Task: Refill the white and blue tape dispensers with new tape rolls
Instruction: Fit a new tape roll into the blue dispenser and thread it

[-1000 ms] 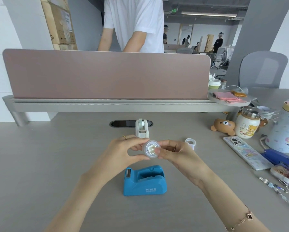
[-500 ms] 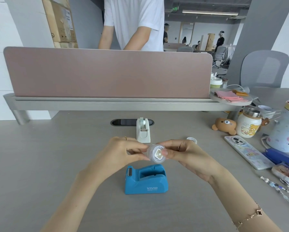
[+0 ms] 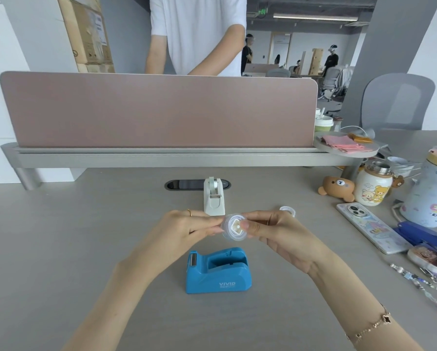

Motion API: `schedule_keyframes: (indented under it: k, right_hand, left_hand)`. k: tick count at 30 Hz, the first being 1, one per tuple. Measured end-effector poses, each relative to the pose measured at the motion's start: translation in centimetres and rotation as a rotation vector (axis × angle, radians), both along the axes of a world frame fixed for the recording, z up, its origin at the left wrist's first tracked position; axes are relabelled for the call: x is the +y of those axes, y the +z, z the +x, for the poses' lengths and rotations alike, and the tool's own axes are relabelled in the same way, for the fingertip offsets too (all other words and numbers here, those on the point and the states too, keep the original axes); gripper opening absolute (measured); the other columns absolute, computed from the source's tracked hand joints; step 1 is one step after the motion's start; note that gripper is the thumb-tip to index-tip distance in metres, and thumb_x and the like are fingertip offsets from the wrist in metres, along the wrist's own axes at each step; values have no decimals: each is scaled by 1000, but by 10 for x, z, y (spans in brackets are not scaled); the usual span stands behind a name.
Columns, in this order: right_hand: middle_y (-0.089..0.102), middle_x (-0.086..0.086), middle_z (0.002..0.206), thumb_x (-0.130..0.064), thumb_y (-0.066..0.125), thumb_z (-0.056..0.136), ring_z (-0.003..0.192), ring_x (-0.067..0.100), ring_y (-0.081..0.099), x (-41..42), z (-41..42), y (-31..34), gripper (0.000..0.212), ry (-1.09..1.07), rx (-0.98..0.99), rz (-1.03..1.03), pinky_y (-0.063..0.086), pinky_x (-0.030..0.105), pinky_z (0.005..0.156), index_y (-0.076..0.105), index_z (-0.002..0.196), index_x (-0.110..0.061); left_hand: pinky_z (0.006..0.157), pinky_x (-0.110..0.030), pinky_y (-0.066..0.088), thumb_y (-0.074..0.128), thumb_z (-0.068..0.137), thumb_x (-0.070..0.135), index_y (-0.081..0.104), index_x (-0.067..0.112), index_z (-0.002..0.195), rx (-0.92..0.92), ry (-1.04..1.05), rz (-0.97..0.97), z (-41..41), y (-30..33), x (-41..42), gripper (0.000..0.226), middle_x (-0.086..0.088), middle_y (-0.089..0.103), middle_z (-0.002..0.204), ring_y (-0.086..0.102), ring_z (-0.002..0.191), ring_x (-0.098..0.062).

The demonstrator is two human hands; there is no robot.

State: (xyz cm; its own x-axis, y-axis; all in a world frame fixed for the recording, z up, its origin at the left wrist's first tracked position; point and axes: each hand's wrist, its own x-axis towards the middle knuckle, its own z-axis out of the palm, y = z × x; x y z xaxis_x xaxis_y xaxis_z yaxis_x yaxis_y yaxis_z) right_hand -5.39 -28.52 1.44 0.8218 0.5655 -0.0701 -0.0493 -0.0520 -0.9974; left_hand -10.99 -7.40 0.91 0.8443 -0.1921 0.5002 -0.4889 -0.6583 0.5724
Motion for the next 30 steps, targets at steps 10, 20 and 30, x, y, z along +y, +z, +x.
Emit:
schedule_keyframes:
  k: [10,20,30]
  right_hand:
    - [75,7,99,-17,67,74,93,8,70,4,-2,0,31,-6,234,192,54,13,80,72,100,0]
    - [71,10,97,-14,69,74,88,10,67,10,-7,6,23,-124,392,348,56,15,80,74,89,2]
    - [59,10,68,6,60,87,61,11,56,21,-30,20,37,-394,453,491,46,35,94,36,60,3]
  left_hand:
    - [74,-2,46,66,85,19,70,16,112,-89,9,-35,3,-5,0,27,32,62,87,65,79,13]
    - [86,-6,48,74,76,25,66,6,112,-295,72,-168,4,-8,-14,42,7,70,105,65,98,7]
    - [90,-12,50,76,74,23,73,6,99,-445,202,-193,6,-17,-29,30,3,70,104,67,98,-3]
